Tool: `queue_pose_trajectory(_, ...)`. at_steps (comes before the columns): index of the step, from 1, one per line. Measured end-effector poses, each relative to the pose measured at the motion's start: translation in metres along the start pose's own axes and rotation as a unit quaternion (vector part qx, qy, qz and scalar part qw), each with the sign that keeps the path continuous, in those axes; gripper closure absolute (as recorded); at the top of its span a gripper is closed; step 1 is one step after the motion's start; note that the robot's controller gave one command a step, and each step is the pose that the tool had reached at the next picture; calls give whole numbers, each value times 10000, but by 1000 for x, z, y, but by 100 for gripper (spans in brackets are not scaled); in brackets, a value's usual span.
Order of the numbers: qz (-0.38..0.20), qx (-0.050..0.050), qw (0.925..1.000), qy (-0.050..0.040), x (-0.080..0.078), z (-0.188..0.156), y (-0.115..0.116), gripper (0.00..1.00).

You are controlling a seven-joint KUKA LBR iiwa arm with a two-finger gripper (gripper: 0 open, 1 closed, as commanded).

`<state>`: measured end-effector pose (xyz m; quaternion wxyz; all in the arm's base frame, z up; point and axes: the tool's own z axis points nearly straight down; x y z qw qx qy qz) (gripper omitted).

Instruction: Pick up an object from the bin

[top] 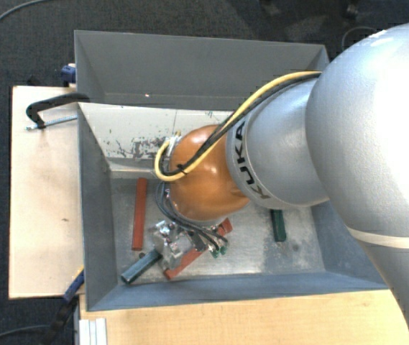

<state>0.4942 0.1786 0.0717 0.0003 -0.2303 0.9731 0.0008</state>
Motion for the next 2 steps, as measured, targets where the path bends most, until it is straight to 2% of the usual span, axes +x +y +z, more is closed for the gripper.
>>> queue_pose_trajectory(1,-433,10,9990,-78,-41,-120,13,100)
queue_pose_trajectory(2,-814,24,9967,-73,-39,-192,-12,100)
